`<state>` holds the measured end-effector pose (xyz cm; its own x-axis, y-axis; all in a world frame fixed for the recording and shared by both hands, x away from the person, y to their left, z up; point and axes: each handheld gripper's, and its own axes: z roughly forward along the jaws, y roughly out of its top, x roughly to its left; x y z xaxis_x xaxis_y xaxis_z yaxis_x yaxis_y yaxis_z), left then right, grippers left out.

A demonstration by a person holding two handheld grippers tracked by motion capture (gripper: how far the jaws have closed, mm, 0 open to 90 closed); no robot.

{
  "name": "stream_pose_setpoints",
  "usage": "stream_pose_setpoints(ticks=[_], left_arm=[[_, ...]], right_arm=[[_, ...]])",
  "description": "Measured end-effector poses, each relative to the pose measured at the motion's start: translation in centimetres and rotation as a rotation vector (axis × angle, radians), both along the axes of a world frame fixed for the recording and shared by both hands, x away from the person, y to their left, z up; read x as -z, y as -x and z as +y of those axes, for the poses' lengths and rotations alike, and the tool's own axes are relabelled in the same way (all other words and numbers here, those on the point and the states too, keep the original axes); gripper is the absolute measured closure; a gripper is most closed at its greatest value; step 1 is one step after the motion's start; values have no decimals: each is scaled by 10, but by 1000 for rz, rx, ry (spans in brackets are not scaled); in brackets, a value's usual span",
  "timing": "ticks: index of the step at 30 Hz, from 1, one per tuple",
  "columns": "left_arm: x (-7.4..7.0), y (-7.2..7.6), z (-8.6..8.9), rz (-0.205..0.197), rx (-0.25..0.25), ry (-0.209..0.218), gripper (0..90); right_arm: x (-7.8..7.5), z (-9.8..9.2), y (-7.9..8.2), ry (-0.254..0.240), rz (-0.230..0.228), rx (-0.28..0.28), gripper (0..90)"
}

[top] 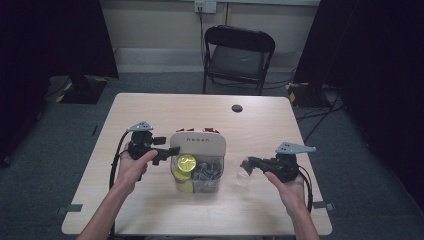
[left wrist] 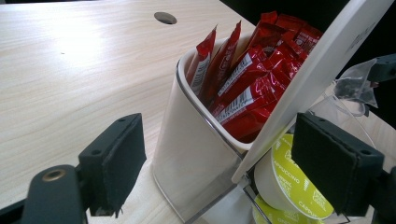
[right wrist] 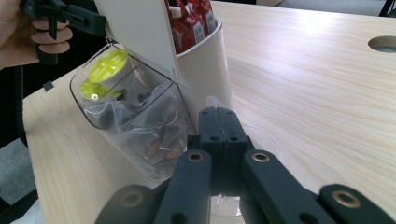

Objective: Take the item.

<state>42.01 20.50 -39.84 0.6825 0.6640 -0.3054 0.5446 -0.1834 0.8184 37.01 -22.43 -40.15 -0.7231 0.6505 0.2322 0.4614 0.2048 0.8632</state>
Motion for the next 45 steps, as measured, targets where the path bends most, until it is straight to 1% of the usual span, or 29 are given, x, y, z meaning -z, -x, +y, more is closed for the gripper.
stream_pose_setpoints(ticks=[6,10,15,22,28,36,38,41,45], left_arm=[[0,0,0,2,-1,1,177],[0,0,0,3,-2,1,178],[1,0,0,3,-1,2,179],[1,1,0,4,-3,2,179],[1,0,0,5,-4,2,180],[1,0,0,7,-3,-1,180],[1,0,0,8,-4,2,180],[1,0,0,8,-4,2,180],[1,0,0,9,-2,0,180]], right_arm=[[4,3,-2,13,9,-5,900],[6,6,-4,31,15,-5,900],[8,4,-5,34,21,-1,900],[9,5,-5,44,21,-14,891],[8,6,-4,45,9,-8,855],[9,6,-5,48,14,4,761],[8,5,-5,46,13,14,718],[7,3,-4,43,15,32,682],[5,0,0,38,12,48,652]])
